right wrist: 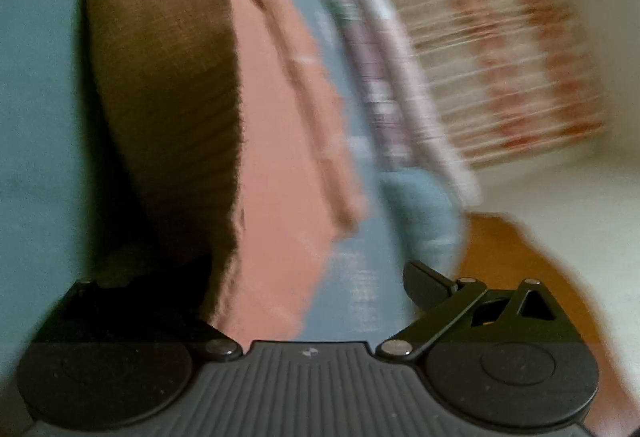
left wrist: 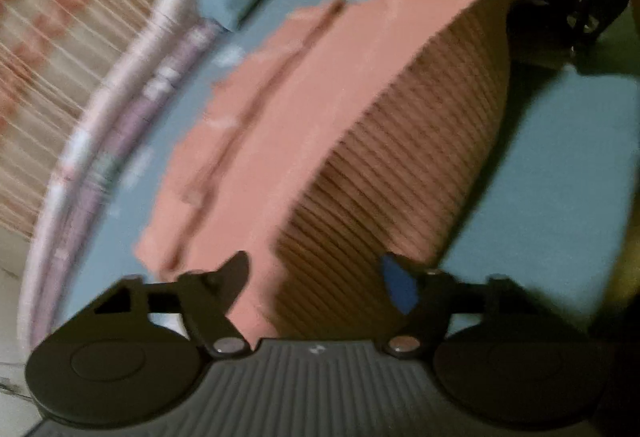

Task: Fold clothes

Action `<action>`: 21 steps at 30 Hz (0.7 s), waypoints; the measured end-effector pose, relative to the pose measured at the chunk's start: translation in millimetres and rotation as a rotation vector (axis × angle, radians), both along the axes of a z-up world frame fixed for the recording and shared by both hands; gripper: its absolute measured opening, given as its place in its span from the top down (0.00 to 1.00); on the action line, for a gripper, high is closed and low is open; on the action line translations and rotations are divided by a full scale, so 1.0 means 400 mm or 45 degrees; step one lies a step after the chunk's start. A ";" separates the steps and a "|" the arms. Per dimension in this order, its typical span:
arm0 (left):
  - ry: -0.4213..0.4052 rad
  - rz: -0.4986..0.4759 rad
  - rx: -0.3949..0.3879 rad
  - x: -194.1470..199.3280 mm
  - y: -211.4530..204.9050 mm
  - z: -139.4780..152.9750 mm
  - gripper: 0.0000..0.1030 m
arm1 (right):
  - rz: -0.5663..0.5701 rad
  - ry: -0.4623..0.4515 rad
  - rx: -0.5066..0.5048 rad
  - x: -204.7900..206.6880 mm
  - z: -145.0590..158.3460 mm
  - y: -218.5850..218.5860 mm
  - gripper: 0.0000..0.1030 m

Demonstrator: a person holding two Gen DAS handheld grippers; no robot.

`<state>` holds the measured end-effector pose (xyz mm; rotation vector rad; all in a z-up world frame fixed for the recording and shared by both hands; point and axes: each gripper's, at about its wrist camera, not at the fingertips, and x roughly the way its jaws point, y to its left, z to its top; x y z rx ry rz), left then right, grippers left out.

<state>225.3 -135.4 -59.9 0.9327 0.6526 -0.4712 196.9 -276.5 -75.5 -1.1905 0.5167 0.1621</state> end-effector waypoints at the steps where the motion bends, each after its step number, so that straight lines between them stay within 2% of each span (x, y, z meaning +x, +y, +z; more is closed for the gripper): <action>1: 0.042 -0.014 -0.001 0.004 0.001 -0.005 0.41 | 0.019 0.067 0.035 0.001 0.000 -0.005 0.09; 3: 0.073 -0.041 0.002 -0.001 0.005 -0.010 0.44 | 0.044 0.141 0.019 -0.003 -0.014 -0.007 0.20; 7: 0.129 -0.042 -0.017 -0.010 0.017 -0.007 0.52 | 0.040 0.206 0.051 0.002 -0.010 -0.010 0.30; 11: 0.199 -0.073 -0.006 -0.025 0.040 -0.001 0.55 | 0.057 0.267 0.042 -0.004 -0.006 -0.009 0.46; 17: 0.273 -0.139 0.050 -0.032 0.069 -0.008 0.52 | 0.081 0.332 0.029 -0.029 -0.025 0.005 0.56; 21: 0.273 -0.220 0.108 -0.040 0.059 -0.019 0.52 | 0.126 0.362 -0.008 -0.032 -0.028 0.013 0.57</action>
